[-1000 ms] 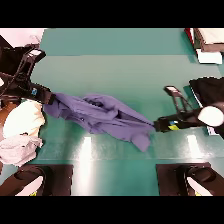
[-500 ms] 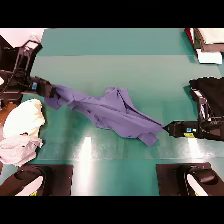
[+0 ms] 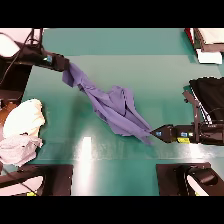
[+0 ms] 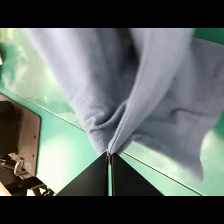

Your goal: Fold the shirts.

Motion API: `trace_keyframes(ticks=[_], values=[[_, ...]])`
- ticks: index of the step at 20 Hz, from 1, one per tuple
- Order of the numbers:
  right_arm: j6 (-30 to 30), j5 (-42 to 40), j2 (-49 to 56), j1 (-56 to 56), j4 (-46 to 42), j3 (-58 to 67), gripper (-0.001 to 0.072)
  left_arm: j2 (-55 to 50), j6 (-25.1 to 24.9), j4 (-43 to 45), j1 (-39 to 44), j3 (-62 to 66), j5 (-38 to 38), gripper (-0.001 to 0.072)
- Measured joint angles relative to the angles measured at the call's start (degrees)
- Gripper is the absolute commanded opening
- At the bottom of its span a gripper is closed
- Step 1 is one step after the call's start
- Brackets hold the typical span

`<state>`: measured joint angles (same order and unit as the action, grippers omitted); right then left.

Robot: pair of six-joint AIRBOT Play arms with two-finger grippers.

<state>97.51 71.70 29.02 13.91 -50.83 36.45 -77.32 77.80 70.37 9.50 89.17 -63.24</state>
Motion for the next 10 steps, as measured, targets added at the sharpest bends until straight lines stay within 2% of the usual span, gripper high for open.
trace_keyframes(ticks=[1, 2, 7, 10], values=[[0.6, -1.1, 0.0, 1.1, 0.0, 0.0, 0.0018, -1.7, 0.2, -0.1, 0.0, 1.8, -1.3, 0.0541], [1.0, -2.4, 0.0, 1.9, -0.1, 0.0, 0.0018, -3.0, 0.4, -0.1, 0.0, 3.4, -2.4, 0.0615], [1.9, -8.0, 0.3, 3.6, -0.3, 0.0, 0.0018, -5.2, 1.7, 2.9, -0.1, 7.7, -9.3, 0.0600], [2.0, -8.9, 3.0, 3.8, -0.3, 0.0, 0.0018, -5.3, 2.6, 1.5, -0.1, 4.9, -12.5, 0.0600]])
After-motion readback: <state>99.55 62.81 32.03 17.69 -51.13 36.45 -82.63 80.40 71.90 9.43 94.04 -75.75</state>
